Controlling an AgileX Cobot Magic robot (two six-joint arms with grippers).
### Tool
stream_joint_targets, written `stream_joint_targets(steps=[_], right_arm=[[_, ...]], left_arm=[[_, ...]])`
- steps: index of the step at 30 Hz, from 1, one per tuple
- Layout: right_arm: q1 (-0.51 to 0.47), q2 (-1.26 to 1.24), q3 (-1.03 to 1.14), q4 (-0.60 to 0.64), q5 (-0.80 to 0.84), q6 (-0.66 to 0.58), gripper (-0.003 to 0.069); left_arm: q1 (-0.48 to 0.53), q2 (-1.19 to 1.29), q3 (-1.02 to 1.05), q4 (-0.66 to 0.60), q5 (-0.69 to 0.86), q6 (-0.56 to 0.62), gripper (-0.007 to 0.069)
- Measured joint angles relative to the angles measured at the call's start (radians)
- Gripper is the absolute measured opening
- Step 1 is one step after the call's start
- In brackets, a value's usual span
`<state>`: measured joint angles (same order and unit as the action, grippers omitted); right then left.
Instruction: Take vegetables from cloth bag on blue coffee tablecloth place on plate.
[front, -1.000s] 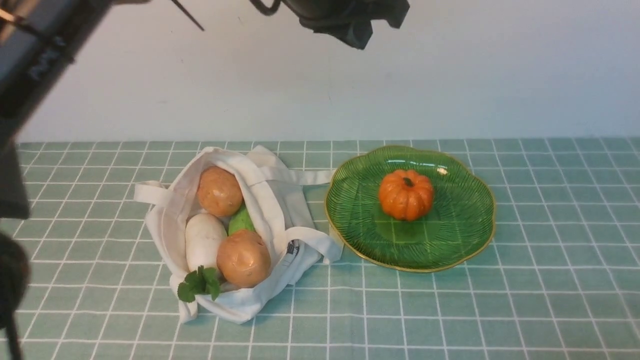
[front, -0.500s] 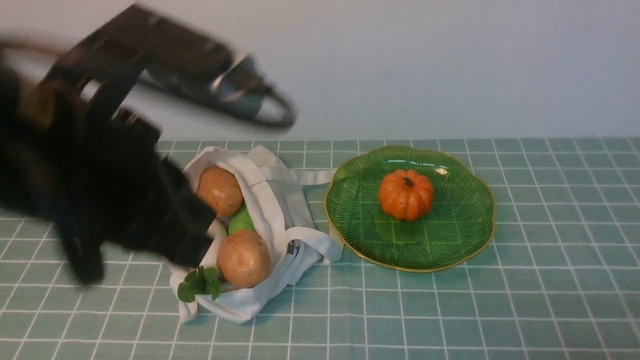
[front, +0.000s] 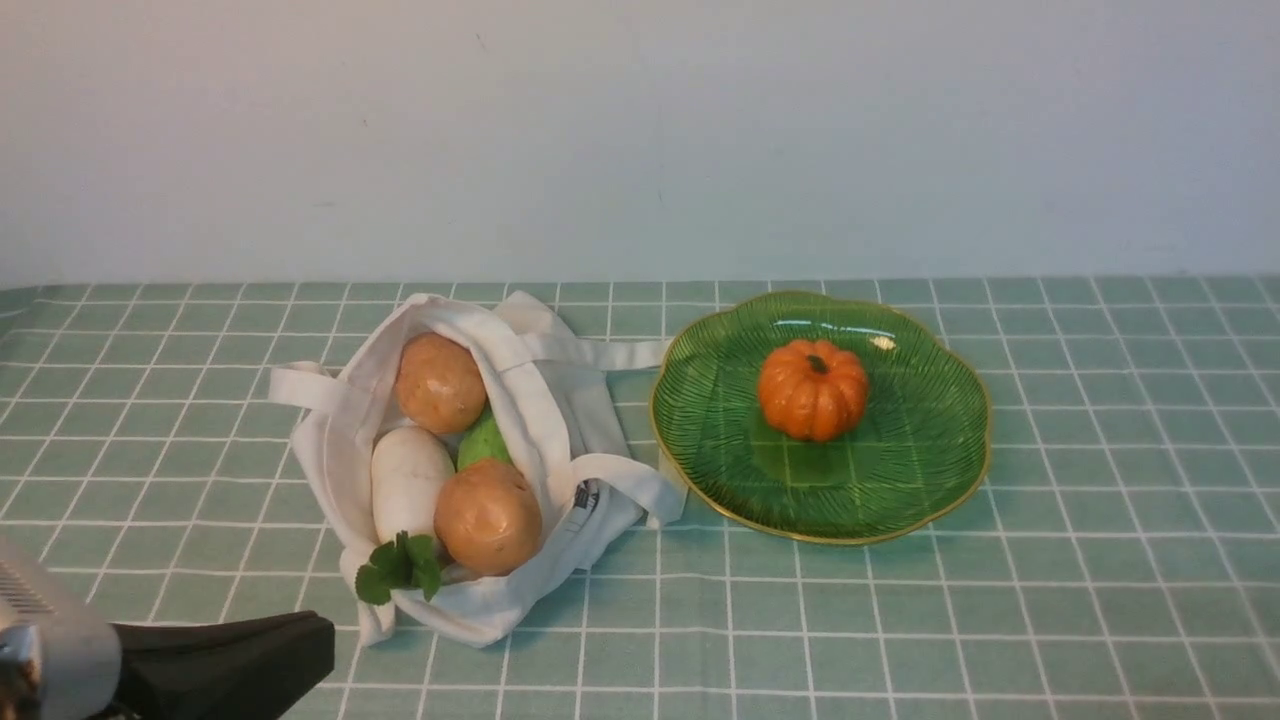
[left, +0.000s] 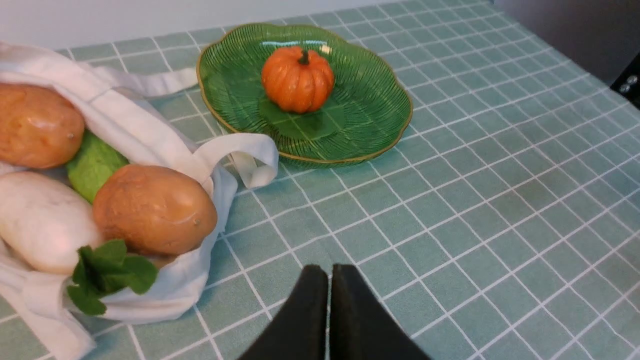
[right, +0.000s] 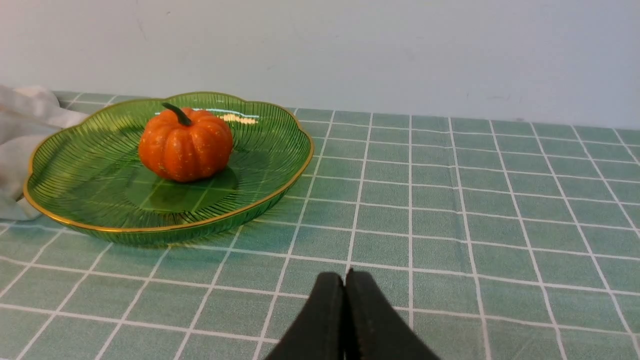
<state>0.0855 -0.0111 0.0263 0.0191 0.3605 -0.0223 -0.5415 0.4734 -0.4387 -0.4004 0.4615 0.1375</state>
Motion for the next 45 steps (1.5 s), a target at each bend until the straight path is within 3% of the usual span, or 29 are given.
stream_joint_targets(steps=[23,35,45], right_arm=[[0.0,0.0,0.0,0.0,0.0,0.0,-0.0015],[0.0,0.0,0.0,0.0,0.0,0.0,-0.0015],[0.0,0.0,0.0,0.0,0.001,0.001,-0.0015]], left_arm=[[0.016,-0.033,0.036,0.015,-0.032,0.005,-0.0005],[0.484,-0.426,0.336,0.368,-0.049,-0.132,-0.0005],[0.481,-0.484,0.46,0.391,-0.048,-0.129,-0.0005]])
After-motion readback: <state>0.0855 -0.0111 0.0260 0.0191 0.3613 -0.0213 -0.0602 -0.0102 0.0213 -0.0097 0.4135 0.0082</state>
